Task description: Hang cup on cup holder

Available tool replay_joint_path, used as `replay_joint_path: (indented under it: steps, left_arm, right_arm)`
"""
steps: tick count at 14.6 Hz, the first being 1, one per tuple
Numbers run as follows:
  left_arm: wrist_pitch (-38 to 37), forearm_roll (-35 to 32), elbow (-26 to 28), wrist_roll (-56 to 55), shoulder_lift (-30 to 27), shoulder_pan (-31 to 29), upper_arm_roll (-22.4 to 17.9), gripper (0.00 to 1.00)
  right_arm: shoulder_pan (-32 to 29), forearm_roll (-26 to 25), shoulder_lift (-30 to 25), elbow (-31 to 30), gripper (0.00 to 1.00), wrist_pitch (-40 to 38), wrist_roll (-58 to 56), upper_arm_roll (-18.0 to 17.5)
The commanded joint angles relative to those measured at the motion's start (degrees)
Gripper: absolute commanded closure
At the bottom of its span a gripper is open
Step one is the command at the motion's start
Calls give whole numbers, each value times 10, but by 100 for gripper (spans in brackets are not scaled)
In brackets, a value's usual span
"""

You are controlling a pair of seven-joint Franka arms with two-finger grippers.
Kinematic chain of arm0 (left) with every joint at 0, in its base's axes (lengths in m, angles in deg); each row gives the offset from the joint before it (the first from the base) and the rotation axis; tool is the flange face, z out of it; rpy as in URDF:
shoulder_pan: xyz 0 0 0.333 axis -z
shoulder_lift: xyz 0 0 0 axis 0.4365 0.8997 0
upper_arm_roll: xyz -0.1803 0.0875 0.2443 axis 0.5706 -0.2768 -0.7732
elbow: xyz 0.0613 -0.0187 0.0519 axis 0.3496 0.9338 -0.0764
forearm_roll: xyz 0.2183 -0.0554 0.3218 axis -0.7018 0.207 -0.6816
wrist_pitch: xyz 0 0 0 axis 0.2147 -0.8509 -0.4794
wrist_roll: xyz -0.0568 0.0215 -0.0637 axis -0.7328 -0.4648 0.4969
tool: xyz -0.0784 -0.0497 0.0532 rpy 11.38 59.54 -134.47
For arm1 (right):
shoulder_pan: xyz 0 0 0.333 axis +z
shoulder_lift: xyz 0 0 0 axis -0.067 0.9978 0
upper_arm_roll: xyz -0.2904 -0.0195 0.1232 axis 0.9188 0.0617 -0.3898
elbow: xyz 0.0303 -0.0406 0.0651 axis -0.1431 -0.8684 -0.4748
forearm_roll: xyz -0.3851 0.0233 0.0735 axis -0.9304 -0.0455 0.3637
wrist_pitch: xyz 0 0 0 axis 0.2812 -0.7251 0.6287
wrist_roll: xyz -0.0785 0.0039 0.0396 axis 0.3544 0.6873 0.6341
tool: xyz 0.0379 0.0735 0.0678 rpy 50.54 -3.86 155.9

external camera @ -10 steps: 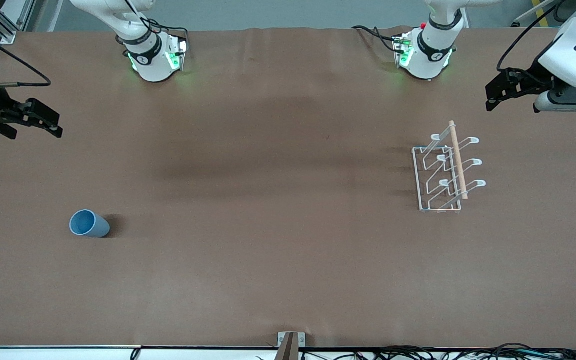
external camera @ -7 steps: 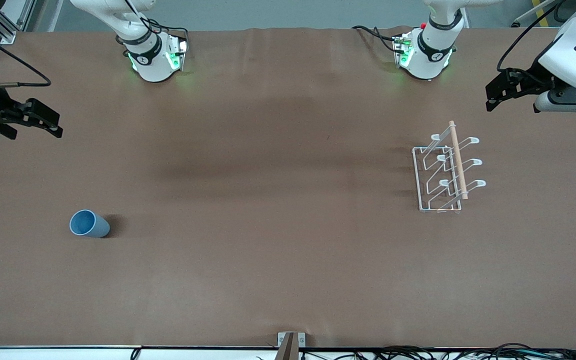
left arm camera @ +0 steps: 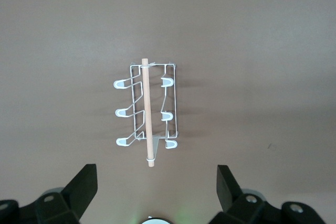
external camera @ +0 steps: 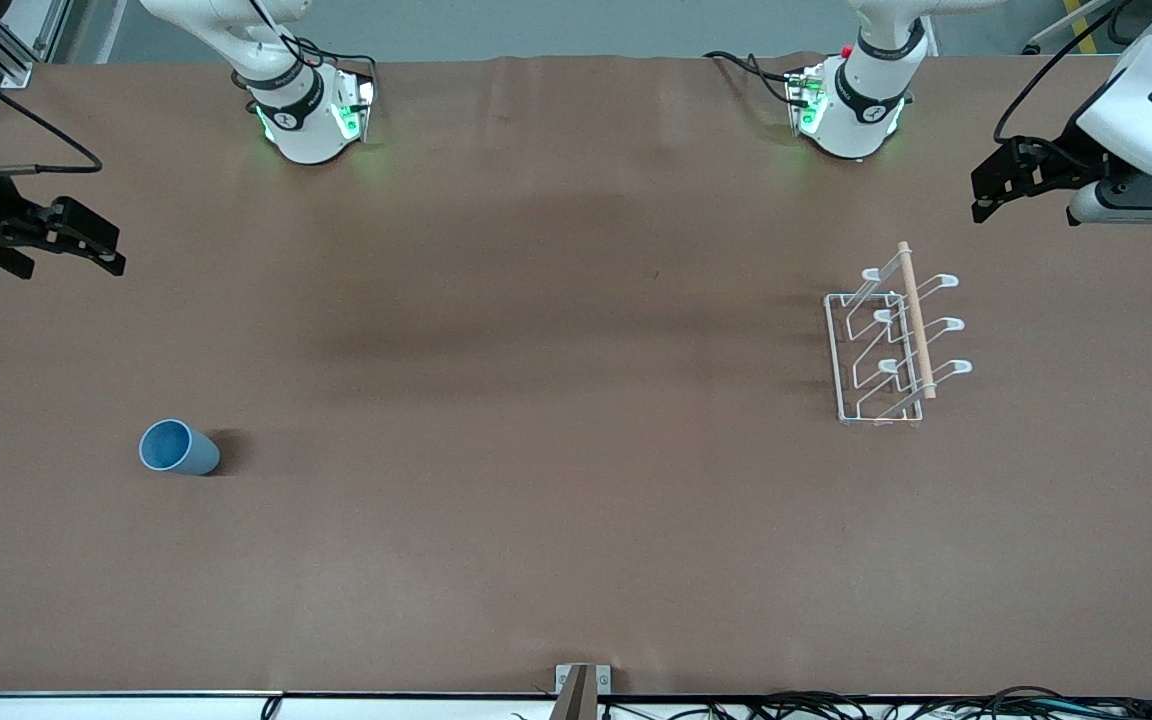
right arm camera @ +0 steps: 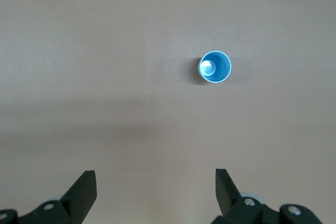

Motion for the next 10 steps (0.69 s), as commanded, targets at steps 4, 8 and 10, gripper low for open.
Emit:
replay_joint_path:
  steps: [4,8,10]
  left_arm:
    - [-11,-9,-14,11,8,-3,3,0]
    - [-11,-8,-15,12,13,-3,3,0]
    - [-11,-8,-15,12,16,-3,3,0]
  right_arm:
    - [-8,6,-10,-12,0,4,-7,-4]
    - [-9,6,-9,-12,0,6,-7,-4]
    - [-14,7,-7,-13,0,9,-8,-4]
